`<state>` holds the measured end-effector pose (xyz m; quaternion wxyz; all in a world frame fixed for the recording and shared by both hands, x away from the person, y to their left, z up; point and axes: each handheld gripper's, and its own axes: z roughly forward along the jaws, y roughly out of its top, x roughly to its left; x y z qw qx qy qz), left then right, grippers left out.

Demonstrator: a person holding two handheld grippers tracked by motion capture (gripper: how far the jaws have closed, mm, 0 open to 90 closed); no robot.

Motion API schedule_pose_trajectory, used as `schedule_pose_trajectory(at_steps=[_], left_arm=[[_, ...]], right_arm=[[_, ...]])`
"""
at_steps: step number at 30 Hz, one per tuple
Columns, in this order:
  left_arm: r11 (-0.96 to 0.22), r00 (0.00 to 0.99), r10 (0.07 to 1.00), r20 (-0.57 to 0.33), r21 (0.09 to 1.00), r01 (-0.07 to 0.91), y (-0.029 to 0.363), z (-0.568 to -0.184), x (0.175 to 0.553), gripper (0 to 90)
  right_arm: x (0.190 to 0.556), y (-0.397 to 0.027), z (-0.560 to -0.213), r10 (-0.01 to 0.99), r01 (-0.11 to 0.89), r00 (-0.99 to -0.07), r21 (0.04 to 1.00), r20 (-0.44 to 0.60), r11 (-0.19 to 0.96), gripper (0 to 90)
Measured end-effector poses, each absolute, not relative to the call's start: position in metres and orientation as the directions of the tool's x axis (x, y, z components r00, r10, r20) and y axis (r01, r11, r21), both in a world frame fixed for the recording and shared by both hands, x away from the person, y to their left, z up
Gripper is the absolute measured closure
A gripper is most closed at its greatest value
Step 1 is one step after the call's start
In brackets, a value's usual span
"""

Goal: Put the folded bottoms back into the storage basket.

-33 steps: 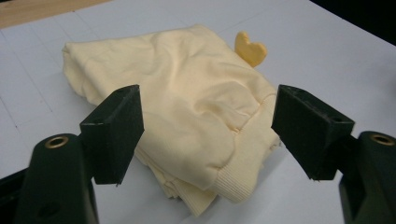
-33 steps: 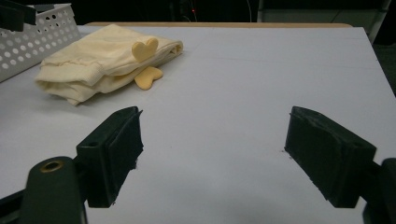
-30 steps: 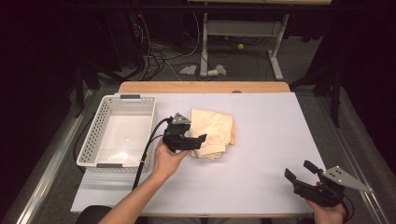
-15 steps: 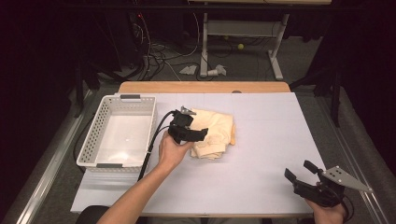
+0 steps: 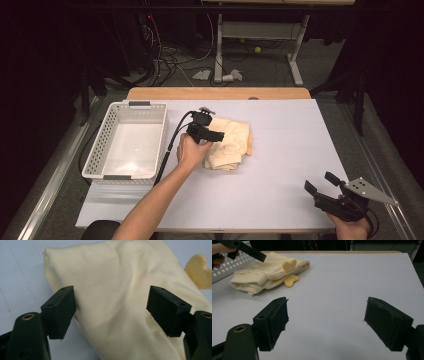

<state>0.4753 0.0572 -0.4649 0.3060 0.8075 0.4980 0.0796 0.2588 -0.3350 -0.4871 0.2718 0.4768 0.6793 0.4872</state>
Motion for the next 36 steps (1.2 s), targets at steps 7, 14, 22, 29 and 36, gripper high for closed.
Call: schedule_pose_trajectory(at_steps=[7, 14, 22, 29, 36], left_arm=[[-0.321, 0.454, 0.876, -0.161, 0.507, 0.800, 0.056, -0.479, 0.487, 20.9], [-0.280, 0.410, 0.882, -0.233, 0.441, 0.853, 0.057, -0.496, 0.499, 14.9], [-0.303, 0.432, 0.871, -0.233, 0.436, 0.847, 0.051, -0.494, 0.495, 27.9], [-0.329, 0.472, 0.845, -0.253, 0.451, 0.830, 0.048, -0.493, 0.490, 49.8], [-0.361, 0.503, 0.830, -0.241, 0.456, 0.814, 0.049, -0.487, 0.488, 67.9]], right_arm=[[0.259, -0.335, -0.487, 0.911, 0.387, -0.400, 0.919, 0.094, 0.075, 20.0], [0.260, -0.334, -0.487, 0.913, 0.397, -0.397, 0.914, 0.093, 0.080, 20.3], [0.261, -0.334, -0.487, 0.914, 0.405, -0.396, 0.911, 0.094, 0.082, 21.1], [0.262, -0.334, -0.488, 0.916, 0.410, -0.390, 0.909, 0.096, 0.080, 21.6], [0.261, -0.334, -0.487, 0.916, 0.408, -0.389, 0.909, 0.095, 0.080, 21.7]])
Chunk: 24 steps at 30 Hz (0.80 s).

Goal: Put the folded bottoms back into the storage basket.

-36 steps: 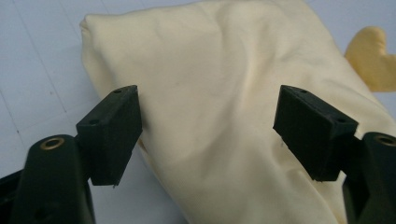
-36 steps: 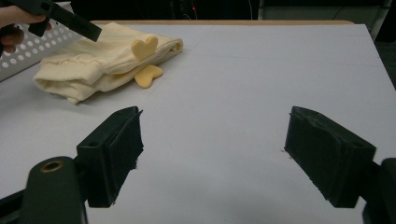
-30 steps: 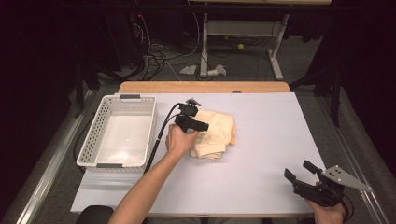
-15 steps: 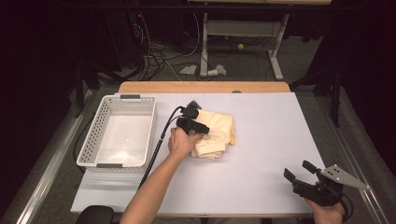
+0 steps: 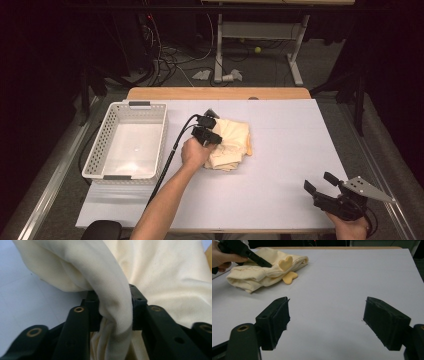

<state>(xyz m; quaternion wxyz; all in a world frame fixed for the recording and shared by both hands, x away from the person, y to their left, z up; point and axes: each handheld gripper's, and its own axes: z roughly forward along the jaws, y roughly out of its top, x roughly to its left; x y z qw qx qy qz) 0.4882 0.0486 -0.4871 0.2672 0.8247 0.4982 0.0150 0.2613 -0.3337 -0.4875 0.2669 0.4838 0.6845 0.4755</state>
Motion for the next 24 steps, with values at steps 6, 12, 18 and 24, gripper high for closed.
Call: schedule_pose_trajectory(at_steps=[6, 12, 18, 24], left_arm=[[-0.355, 0.515, 0.809, -0.285, 0.462, 0.813, 0.055, -0.483, 0.490, 70.6], [-0.355, 0.549, 0.780, -0.302, 0.509, 0.784, 0.059, -0.470, 0.485, 70.9], [-0.354, 0.572, 0.759, -0.311, 0.540, 0.763, 0.061, -0.458, 0.478, 70.8], [-0.356, 0.600, 0.736, -0.314, 0.574, 0.737, 0.064, -0.444, 0.472, 70.9]], right_arm=[[0.261, -0.334, -0.488, 0.916, 0.405, -0.389, 0.911, 0.096, 0.076, 21.7], [0.261, -0.335, -0.488, 0.916, 0.402, -0.390, 0.913, 0.097, 0.074, 21.7], [0.260, -0.335, -0.487, 0.916, 0.398, -0.390, 0.914, 0.096, 0.074, 21.7], [0.260, -0.334, -0.487, 0.916, 0.400, -0.390, 0.913, 0.097, 0.074, 21.7]])
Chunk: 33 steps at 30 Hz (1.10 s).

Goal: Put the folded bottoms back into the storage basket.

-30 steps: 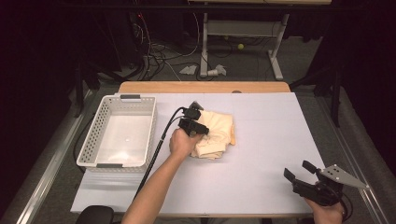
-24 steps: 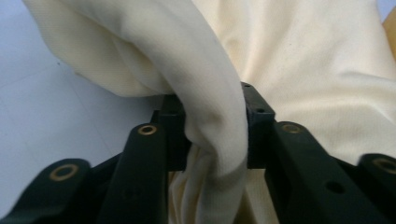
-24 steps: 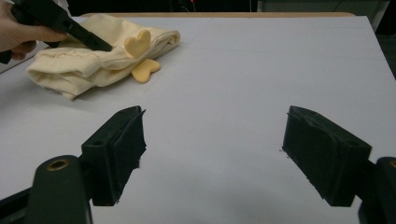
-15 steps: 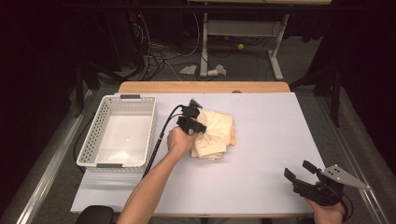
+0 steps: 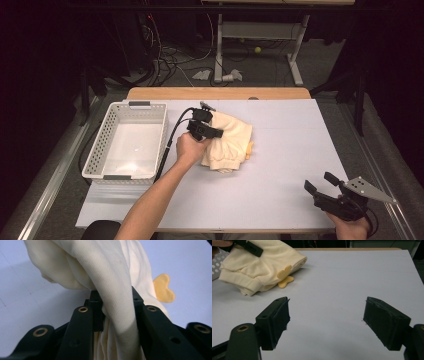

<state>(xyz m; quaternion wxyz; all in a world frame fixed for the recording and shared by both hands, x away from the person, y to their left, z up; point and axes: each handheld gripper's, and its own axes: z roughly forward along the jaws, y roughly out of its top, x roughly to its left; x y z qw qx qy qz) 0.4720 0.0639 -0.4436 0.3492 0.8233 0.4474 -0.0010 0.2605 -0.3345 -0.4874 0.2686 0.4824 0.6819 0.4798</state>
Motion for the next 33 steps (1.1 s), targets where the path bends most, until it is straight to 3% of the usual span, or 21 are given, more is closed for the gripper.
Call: schedule_pose_trajectory(at_steps=[33], left_arm=[[-0.362, 0.683, 0.670, -0.290, 0.675, 0.643, 0.101, -0.389, 0.430, 70.9]], right_arm=[[0.260, -0.335, -0.487, 0.917, 0.398, -0.386, 0.915, 0.100, 0.068, 21.7]])
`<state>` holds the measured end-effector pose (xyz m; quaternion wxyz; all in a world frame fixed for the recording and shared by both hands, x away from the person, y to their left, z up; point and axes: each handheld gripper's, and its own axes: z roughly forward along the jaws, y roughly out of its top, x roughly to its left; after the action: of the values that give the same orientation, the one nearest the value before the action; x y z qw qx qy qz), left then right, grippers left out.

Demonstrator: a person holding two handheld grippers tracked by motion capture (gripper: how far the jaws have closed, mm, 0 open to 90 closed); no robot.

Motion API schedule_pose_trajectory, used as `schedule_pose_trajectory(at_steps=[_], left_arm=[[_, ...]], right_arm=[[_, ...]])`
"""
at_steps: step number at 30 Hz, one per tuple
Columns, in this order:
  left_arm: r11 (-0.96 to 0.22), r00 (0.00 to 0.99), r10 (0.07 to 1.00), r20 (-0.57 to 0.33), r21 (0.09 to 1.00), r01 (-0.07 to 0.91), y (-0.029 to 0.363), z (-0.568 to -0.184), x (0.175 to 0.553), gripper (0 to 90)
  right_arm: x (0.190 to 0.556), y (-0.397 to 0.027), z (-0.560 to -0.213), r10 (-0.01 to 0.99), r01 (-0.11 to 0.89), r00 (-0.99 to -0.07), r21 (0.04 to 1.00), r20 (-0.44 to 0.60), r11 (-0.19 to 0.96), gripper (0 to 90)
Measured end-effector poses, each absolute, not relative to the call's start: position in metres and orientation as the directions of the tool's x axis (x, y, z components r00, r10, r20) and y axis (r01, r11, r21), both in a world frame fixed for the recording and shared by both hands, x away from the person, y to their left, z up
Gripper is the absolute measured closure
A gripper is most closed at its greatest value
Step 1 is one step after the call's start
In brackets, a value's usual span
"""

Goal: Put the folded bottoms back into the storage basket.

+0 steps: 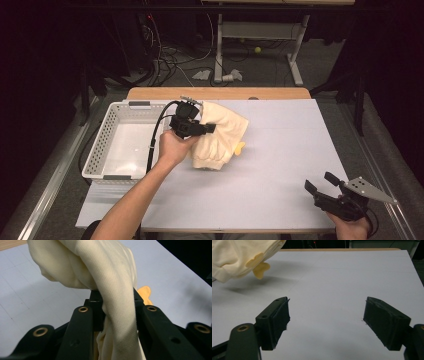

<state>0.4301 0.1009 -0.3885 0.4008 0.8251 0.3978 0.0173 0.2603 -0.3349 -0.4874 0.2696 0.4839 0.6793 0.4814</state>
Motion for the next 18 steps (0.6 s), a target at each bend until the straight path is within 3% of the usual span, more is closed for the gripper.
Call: schedule_pose_trajectory(at_steps=[18], left_arm=[[-0.355, 0.693, 0.658, -0.294, 0.691, 0.630, 0.114, -0.380, 0.414, 70.9]], right_arm=[[0.260, -0.335, -0.487, 0.917, 0.397, -0.386, 0.915, 0.098, 0.069, 21.6]])
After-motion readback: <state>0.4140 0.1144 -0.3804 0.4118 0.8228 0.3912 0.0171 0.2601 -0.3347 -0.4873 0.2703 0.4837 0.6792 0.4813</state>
